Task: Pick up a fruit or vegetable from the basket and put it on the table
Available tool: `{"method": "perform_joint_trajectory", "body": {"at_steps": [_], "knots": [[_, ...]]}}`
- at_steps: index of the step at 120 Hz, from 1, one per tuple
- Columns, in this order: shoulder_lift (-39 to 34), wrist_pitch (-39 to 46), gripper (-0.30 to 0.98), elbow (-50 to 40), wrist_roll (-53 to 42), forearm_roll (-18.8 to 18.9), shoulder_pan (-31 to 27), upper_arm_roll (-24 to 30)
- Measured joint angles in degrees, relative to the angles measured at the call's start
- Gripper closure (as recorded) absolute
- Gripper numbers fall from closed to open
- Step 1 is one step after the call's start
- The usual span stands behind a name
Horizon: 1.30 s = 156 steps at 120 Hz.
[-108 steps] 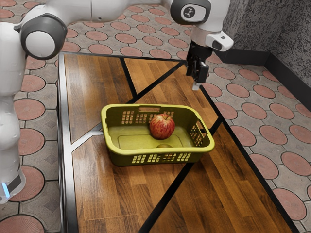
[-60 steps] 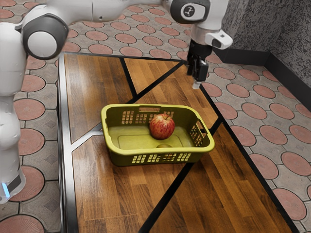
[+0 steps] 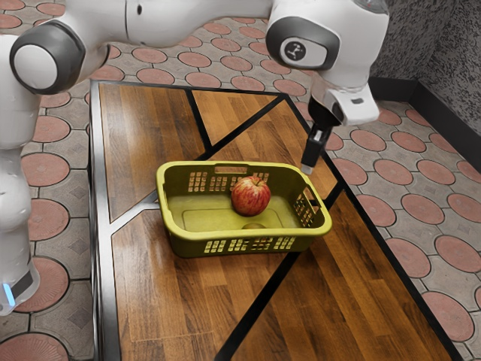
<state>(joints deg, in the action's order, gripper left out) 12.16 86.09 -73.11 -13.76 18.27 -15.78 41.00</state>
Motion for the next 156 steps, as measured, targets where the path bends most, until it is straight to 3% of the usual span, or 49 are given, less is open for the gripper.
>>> {"method": "perform_joint_trajectory", "body": {"at_steps": [43, 68, 102, 116, 135, 156], "knots": [[1.52, -6.76, 0.0, -0.82, -18.56, -2.82, -0.5, 1.08], [1.8, -0.25, 0.0, -3.64, -29.58, -7.33, -1.1, -1.56], [4.88, 7.88, 0.0, -5.19, -39.62, -7.8, -0.99, -3.33], [4.02, 12.73, 0.0, -6.81, -42.11, -7.49, 2.74, -8.13], [-0.16, 18.93, 0.0, -14.43, -43.49, -6.72, 10.96, -20.0], [-2.77, 23.48, 0.0, -19.86, -44.41, -6.29, 13.1, -24.22]]}}
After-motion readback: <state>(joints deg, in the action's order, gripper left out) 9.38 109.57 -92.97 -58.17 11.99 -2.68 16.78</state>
